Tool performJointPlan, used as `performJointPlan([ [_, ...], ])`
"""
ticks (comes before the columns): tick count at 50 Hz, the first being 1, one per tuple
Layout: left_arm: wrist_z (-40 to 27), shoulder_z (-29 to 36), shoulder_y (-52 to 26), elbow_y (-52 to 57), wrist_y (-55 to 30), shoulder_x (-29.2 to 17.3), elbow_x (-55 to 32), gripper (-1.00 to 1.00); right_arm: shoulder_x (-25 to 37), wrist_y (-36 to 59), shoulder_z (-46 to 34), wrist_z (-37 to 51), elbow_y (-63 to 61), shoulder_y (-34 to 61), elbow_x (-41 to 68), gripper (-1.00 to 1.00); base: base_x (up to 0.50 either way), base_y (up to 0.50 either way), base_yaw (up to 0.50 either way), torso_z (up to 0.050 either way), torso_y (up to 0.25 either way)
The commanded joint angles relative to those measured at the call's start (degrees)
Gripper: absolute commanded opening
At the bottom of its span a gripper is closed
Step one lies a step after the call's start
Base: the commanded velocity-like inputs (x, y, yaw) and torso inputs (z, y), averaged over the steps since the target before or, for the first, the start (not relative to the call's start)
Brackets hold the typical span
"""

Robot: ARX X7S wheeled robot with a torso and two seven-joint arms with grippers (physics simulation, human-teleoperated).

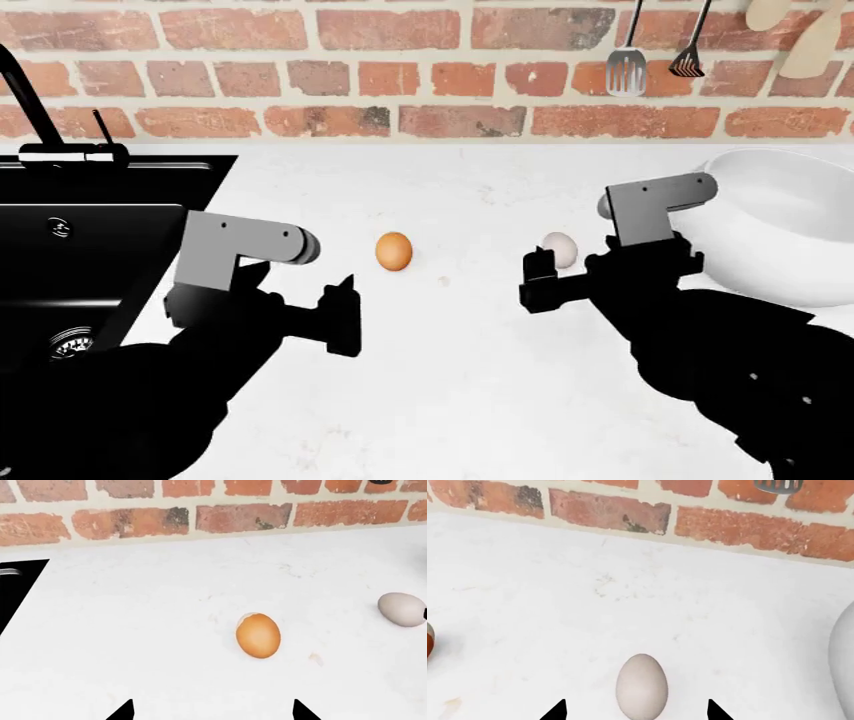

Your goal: Place the eggs and milk next to the bowl.

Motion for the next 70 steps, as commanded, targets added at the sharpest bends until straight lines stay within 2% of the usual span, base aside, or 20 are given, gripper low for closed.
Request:
performJointPlan([
  [1, 0.77, 0.96, 0.04, -1.17, 1.25, -0.43, 0.68, 1.00, -0.44, -2.41, -2.18, -3.16, 4.62, 1.63, -2.75, 1.00, 0.00, 0.00, 0.00, 0.000, 0.000],
  [62, 1.54, 1.50, 0.47, -3.45, 4.58, -2.74, -0.83, 1.00, -5.88, -12.14, -9.05, -14.13, 26.51, 4.57, -9.79, 1.00, 0.00, 0.00, 0.00, 0.000, 0.000],
  [63, 1.55, 1.51, 0.50, -3.43, 4.63, -2.78, -0.86, 1.00, -5.89, -12.21, -9.03, -14.21, 26.69, 4.58, -9.79, -1.00, 0.00, 0.00, 0.00, 0.000, 0.000],
  [70, 1.25, 1.54, 0.56, -3.35, 4.73, -2.94, -1.25, 1.00, -5.51, -12.15, -8.65, -13.65, 25.95, 4.18, -9.51, -1.00, 0.00, 0.00, 0.00, 0.000, 0.000],
])
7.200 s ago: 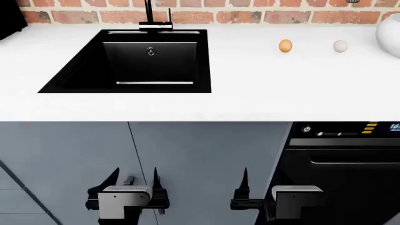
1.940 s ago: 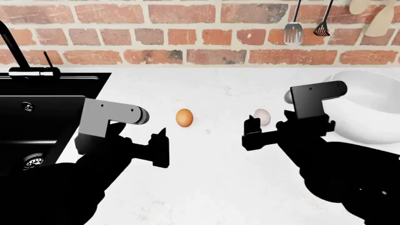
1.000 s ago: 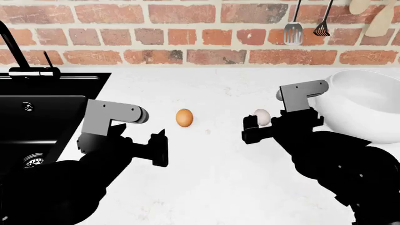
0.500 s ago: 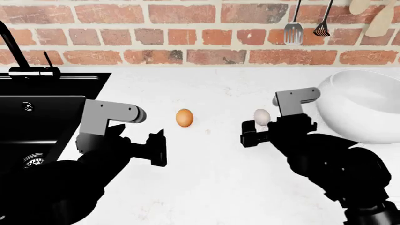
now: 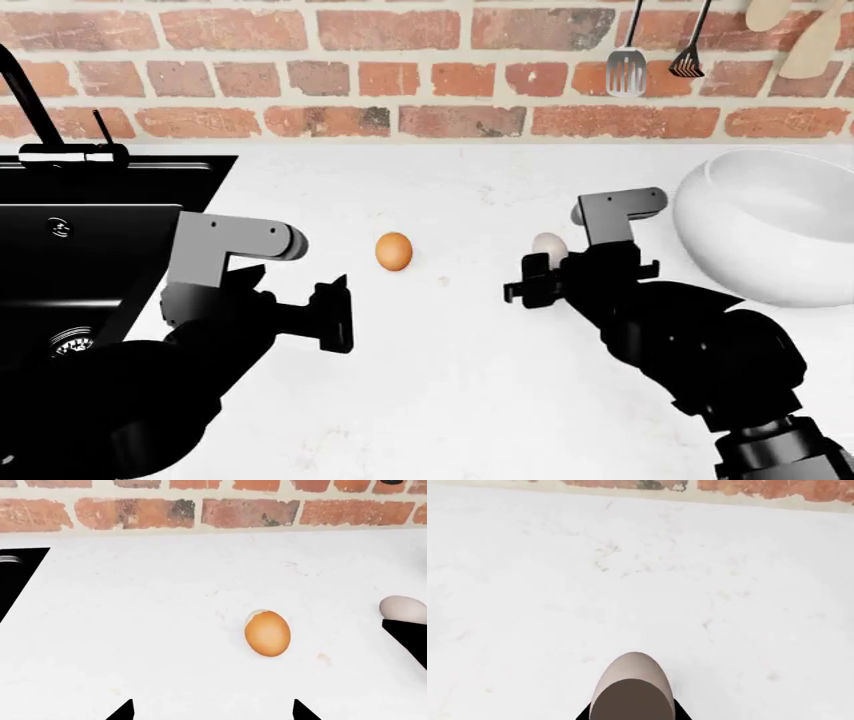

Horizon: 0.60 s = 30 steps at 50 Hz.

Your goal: Place the eggs and milk next to the bowl.

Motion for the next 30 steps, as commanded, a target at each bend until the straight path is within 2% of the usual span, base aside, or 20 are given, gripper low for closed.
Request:
performJointPlan([
  [1, -0.15, 0.16, 0.05, -0.14, 0.41, -0.30, -0.35, 1.00, 0.03, 0.09, -0.68, 0.51, 1.40, -0.89, -0.74, -1.00, 0.00, 0.00, 0.00, 0.000, 0.000],
  [15, -1.10, 0.15, 0.03, 0.39, 0.44, -0.61, -1.38, 1.00, 2.37, 1.33, 1.06, 4.91, -7.54, -2.28, 0.47, -1.00, 0.00, 0.00, 0.00, 0.000, 0.000],
  [30, -4.53, 1.09, -4.74, 0.22, -1.87, 0.03, -4.91, 1.00, 7.29, 10.25, 4.78, 12.64, -25.03, -5.48, 7.93, -1.00, 0.00, 0.00, 0.00, 0.000, 0.000],
])
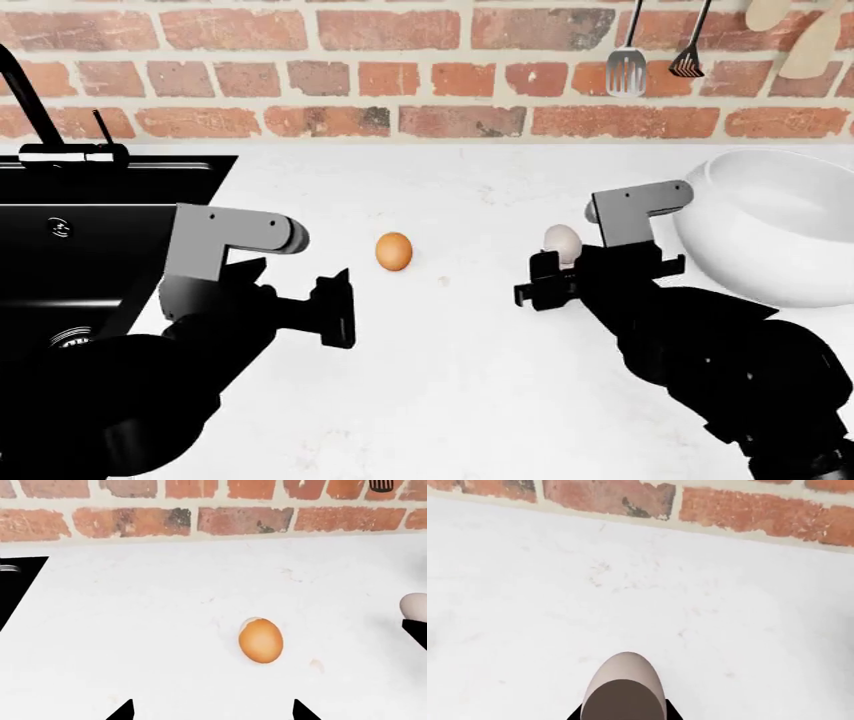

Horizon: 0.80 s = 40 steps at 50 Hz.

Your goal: Place the eggs and milk next to the bowl.

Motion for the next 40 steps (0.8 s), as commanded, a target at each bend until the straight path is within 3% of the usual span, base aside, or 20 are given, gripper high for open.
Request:
performJointPlan([
  [1, -2.61, 1.04, -3.74, -0.38, -1.90, 0.47, -2.26, 1.00, 3.22, 5.87, 2.90, 5.01, -11.82, -2.52, 5.02, -1.00, 0.00, 0.00, 0.00, 0.000, 0.000],
  [21, -1.49, 11.57, -14.98, -9.62, -3.83, 4.59, 3.24, 1.00, 5.11, 4.90, 5.37, 5.94, -17.68, -7.08, 8.13, -1.00, 0.00, 0.00, 0.00, 0.000, 0.000],
  [40, 2.79, 17.13, -19.84, -17.67, -2.95, 7.40, 5.97, 1.00, 5.28, 4.81, 5.63, 6.07, -18.93, -6.86, 9.12, -1.00, 0.00, 0.00, 0.00, 0.000, 0.000],
])
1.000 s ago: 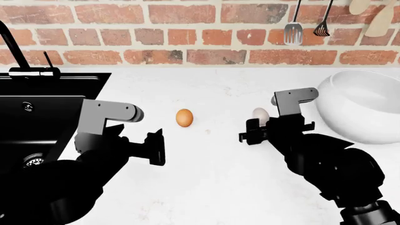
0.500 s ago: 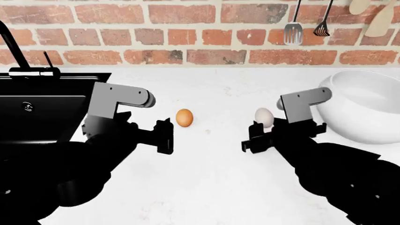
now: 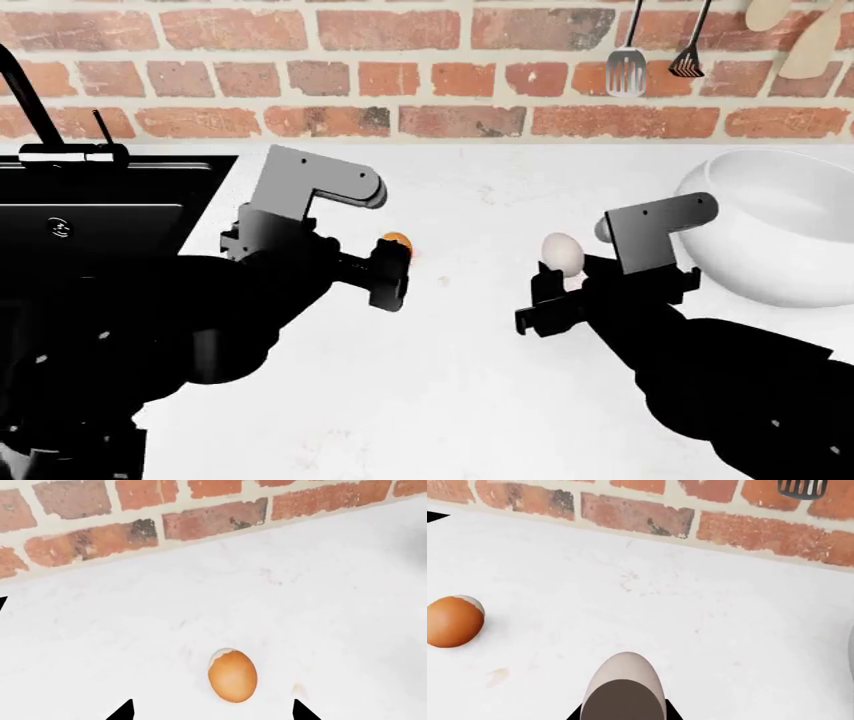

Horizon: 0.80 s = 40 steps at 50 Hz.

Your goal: Place the eggs and milk next to the bowl.

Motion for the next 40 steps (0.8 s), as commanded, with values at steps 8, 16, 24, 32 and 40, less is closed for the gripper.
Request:
performJointPlan([
  [8, 5.02, 6.03, -4.13, -5.95, 2.41, 1.99, 3.85, 1.00, 1.09, -0.19, 1.48, 1.07, -2.56, -1.46, 0.88, -1.00, 0.00, 0.00, 0.00, 0.000, 0.000],
  [16, 7.81, 8.72, -4.67, -7.96, 4.96, 1.85, 6.73, 1.00, 1.18, -1.23, 1.78, 1.03, -3.06, -2.12, 0.69, -1.00, 0.00, 0.00, 0.00, 0.000, 0.000],
  [24, 9.32, 12.64, -4.24, -8.76, 7.91, 2.07, 10.62, 1.00, 1.76, -1.43, 2.61, 1.46, -4.44, -2.82, 1.58, -1.00, 0.00, 0.00, 0.00, 0.000, 0.000],
  [32, 11.96, 16.46, -4.88, -12.38, 12.21, 2.94, 15.33, 1.00, 1.98, -2.52, 2.72, 0.80, -4.49, -3.56, 1.30, -1.00, 0.00, 0.00, 0.00, 0.000, 0.000],
  [40, 15.93, 17.89, -6.48, -19.50, 15.01, 4.69, 16.99, 1.00, 2.27, -2.94, 3.06, 0.99, -4.68, -4.22, 1.43, -1.00, 0.00, 0.00, 0.00, 0.000, 0.000],
])
